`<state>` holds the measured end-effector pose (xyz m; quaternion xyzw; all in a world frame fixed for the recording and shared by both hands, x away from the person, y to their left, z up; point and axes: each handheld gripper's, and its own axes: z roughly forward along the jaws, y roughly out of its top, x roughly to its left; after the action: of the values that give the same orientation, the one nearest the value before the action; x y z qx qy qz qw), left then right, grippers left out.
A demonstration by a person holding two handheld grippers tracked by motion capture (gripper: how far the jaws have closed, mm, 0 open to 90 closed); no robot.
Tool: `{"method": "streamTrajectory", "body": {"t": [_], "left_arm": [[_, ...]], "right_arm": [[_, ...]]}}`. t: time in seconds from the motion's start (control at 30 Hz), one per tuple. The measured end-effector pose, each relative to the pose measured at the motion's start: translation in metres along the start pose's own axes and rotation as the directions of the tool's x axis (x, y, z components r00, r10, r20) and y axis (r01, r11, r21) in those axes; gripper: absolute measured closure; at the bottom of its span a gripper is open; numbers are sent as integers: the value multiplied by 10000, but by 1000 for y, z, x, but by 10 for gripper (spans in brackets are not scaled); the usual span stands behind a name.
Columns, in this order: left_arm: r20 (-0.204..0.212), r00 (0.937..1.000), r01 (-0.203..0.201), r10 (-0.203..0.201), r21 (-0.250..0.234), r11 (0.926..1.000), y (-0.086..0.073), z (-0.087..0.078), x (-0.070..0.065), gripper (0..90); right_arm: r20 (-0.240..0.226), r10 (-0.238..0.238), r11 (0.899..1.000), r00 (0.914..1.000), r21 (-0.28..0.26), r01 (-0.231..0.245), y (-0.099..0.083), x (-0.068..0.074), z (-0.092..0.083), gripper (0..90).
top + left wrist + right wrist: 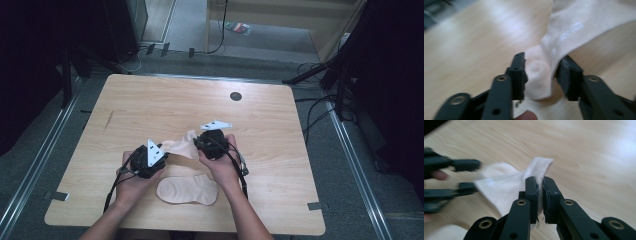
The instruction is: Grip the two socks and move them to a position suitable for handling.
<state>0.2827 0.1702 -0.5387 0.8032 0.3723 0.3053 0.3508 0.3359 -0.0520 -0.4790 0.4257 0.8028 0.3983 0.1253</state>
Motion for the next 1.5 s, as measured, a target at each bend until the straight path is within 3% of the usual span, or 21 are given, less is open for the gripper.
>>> {"method": "streamTrajectory", "body": {"t": [0.03,0.07,0.13,0.2,0.3,0.4,0.47,0.5,0.6,0.7,0.77,0.8,0.87,0.97,1.07,1.13,1.2,1.27,1.43,1.5], "left_arm": [[865,9954,411,-408,-16,9992,-3,0,3,566],[1289,9897,642,-630,-55,9979,-5,-1,4,563],[1581,9821,1066,-1028,-156,9942,-9,-6,8,511],[2080,9644,1735,-1633,-320,9843,-14,-12,16,472],[2183,9467,2537,-2367,-530,9658,-16,-19,29,435],[1971,9197,3546,-3395,-465,9338,-12,-15,42,460],[1804,9012,4067,-3941,-378,9128,-8,-9,48,495],[1761,8978,4151,-4037,-316,9092,-6,-4,50,511],[1520,9019,4088,-4043,23,9126,2,12,51,536],[1503,9002,4079,-4087,371,9123,7,24,50,528],[1458,9038,3975,-4024,623,9155,8,31,47,528],[1499,9028,3967,-4030,711,9152,9,34,45,528],[1657,8931,4063,-4182,1015,9081,10,36,43,552],[1609,8914,4090,-4237,1171,9050,10,38,40,563],[1596,9013,3837,-4028,1377,9131,9,42,37,590],[1601,9079,3698,-3875,1300,9200,9,42,35,635],[1606,9090,3671,-3847,1292,9212,9,41,35,679],[1609,9063,3732,-3909,1295,9187,9,41,34,721],[1672,9096,3632,-3803,1247,9233,6,41,33,814],[1782,9028,3753,-3914,1180,9194,5,41,34,850]], "right_arm": [[103,97,9999,9999,110,-98,-5,-5,2,846],[205,240,9993,9995,287,-246,-11,-15,4,842],[69,444,9982,9990,402,-446,-19,-30,4,786],[374,460,9985,9982,278,-471,-22,-41,2,684],[805,856,9963,9931,-162,-846,-25,-58,-7,562],[749,1438,9888,9868,-509,-1402,-28,-67,-17,550],[696,1399,9893,9877,-506,-1366,-32,-65,-19,545],[756,1284,9911,9888,-454,-1252,-35,-63,-18,545],[1188,1028,9946,9876,-228,-1008,-43,-59,-11,559],[1138,1193,9928,9863,-64,-1194,-47,-60,-4,558],[1200,953,9952,9882,123,-975,-49,-60,4,552],[1229,795,9966,9892,126,-816,-49,-60,7,552],[1208,696,9974,9902,111,-714,-49,-59,11,551],[1262,797,9966,9888,111,-818,-50,-59,15,543],[1380,748,9966,9876,239,-788,-52,-58,18,566],[1439,574,9975,9879,332,-628,-53,-57,19,594],[1640,364,9982,9858,406,-436,-54,-55,21,624],[1659,405,9980,9853,404,-478,-54,-55,20,662],[1696,267,9995,9851,130,-294,-59,-55,19,777],[1661,217,9997,9859,21,-224,-62,-54,19,814]]}}
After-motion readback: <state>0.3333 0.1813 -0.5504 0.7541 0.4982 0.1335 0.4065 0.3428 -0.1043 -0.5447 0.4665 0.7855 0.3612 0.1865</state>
